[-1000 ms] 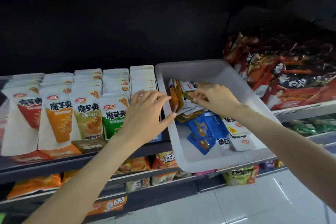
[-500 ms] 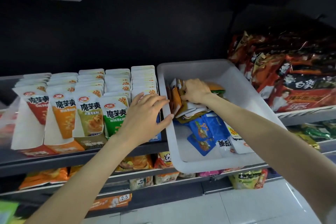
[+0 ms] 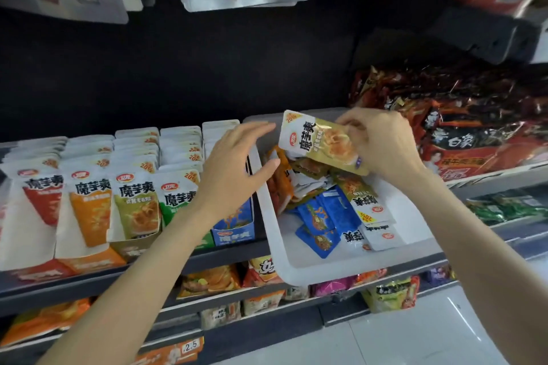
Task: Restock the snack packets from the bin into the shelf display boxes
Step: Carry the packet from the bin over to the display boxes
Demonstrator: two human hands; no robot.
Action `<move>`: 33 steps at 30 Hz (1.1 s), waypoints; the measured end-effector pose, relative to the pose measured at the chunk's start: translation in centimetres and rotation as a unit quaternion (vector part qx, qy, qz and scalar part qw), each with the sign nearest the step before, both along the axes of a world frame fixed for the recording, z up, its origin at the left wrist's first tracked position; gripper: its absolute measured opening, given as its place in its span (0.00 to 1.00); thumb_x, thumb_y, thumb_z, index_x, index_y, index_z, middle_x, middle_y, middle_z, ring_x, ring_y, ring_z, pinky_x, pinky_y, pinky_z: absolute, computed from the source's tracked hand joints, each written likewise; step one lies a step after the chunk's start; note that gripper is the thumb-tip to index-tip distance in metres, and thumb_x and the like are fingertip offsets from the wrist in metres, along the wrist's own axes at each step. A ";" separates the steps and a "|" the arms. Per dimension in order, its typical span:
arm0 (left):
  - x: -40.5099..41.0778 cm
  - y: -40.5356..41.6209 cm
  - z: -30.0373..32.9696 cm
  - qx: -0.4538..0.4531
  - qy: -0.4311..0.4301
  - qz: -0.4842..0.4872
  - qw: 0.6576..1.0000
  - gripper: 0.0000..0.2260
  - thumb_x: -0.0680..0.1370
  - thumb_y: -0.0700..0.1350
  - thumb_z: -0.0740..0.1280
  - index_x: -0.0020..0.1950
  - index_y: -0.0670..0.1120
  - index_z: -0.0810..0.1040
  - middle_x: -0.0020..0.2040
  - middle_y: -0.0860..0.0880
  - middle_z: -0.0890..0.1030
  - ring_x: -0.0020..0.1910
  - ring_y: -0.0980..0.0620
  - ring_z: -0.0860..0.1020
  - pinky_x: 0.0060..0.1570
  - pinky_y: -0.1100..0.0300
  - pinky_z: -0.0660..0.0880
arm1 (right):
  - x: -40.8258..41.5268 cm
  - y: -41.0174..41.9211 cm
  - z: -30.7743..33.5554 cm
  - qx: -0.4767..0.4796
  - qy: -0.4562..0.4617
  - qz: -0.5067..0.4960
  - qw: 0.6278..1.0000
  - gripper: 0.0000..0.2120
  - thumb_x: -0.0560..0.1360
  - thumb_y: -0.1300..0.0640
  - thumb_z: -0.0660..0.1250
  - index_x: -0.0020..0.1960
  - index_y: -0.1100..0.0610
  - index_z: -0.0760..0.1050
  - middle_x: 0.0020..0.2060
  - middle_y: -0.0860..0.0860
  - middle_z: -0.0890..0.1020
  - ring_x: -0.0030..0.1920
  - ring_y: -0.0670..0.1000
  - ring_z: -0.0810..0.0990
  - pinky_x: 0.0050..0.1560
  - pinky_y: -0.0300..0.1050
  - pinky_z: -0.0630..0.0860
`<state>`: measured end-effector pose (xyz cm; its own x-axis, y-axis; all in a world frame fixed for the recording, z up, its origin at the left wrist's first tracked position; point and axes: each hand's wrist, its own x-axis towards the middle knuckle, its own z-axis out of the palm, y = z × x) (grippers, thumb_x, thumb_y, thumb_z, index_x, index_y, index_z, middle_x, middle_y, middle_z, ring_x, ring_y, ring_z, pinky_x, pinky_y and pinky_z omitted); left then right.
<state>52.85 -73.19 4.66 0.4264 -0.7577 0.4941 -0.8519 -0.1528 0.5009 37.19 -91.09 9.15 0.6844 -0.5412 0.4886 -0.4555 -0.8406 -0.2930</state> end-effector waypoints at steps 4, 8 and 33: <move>-1.1 -1.1 2.6 -0.084 0.256 -0.046 0.962 0.26 0.75 0.48 0.70 0.71 0.54 0.65 0.66 0.57 0.71 0.61 0.65 0.71 0.54 0.76 0.67 | -1.7 1.3 1.1 0.210 -0.123 0.066 0.968 0.10 0.75 0.64 0.68 0.46 0.48 0.79 0.41 0.42 0.82 0.43 0.42 0.81 0.47 0.34 0.77; -2.1 -1.3 2.8 -0.131 0.419 -0.087 0.894 0.17 0.75 0.44 0.69 0.62 0.52 0.71 0.56 0.54 0.79 0.55 0.61 0.78 0.52 0.64 0.77 | -1.3 3.4 0.4 0.345 -0.203 0.116 0.909 0.10 0.74 0.65 0.68 0.45 0.49 0.77 0.42 0.47 0.83 0.43 0.43 0.81 0.46 0.37 0.78; 8.1 17.2 -0.9 -0.132 0.188 0.141 0.963 0.14 0.75 0.40 0.70 0.45 0.60 0.73 0.44 0.66 0.78 0.43 0.68 0.78 0.43 0.73 0.74 | 16.3 18.5 0.7 -0.105 -0.042 0.347 0.931 0.09 0.77 0.60 0.64 0.56 0.58 0.75 0.40 0.51 0.81 0.39 0.58 0.80 0.40 0.52 0.74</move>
<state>60.91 -55.99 3.72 0.7832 -0.4549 0.4238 -0.5459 -0.1768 0.8190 53.52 -72.64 9.87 0.7883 0.1295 0.6014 0.2350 -0.9668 -0.0999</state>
